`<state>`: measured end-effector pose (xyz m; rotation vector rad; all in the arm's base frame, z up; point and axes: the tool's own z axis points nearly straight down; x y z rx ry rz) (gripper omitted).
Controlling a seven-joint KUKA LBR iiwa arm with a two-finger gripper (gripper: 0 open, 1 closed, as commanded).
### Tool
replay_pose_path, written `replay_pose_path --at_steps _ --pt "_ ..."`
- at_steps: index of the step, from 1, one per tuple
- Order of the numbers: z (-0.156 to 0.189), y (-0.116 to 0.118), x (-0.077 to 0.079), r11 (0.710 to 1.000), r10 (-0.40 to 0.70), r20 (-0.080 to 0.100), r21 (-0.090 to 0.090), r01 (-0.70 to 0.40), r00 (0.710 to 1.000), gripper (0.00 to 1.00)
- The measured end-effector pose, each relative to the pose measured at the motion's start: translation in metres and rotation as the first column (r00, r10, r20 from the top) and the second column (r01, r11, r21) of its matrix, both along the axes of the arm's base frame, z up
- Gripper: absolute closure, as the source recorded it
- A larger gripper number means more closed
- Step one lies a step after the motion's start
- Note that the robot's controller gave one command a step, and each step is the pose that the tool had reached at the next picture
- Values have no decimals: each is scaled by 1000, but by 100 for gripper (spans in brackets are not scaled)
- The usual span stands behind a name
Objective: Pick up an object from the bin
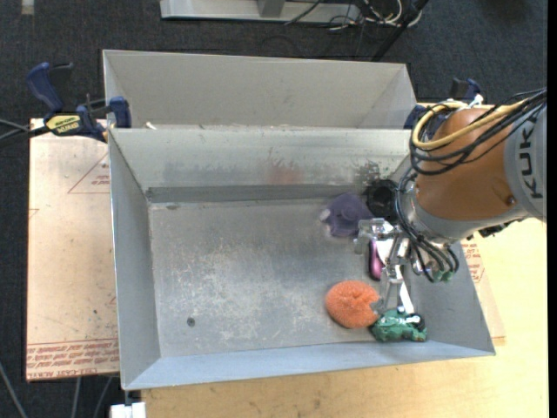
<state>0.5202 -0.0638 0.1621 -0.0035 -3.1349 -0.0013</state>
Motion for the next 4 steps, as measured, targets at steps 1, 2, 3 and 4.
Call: replay_pose_path --at_steps 1,2,3,4 --pt "5 0 2 1000 2 7 -1 -2 1000 0" --pt "-54 6 -15 999 -39 9 0 39 999 0" --pt "-119 7 -20 999 -49 26 0 49 998 0" --pt "-85 6 -21 995 -95 6 2 95 995 0"
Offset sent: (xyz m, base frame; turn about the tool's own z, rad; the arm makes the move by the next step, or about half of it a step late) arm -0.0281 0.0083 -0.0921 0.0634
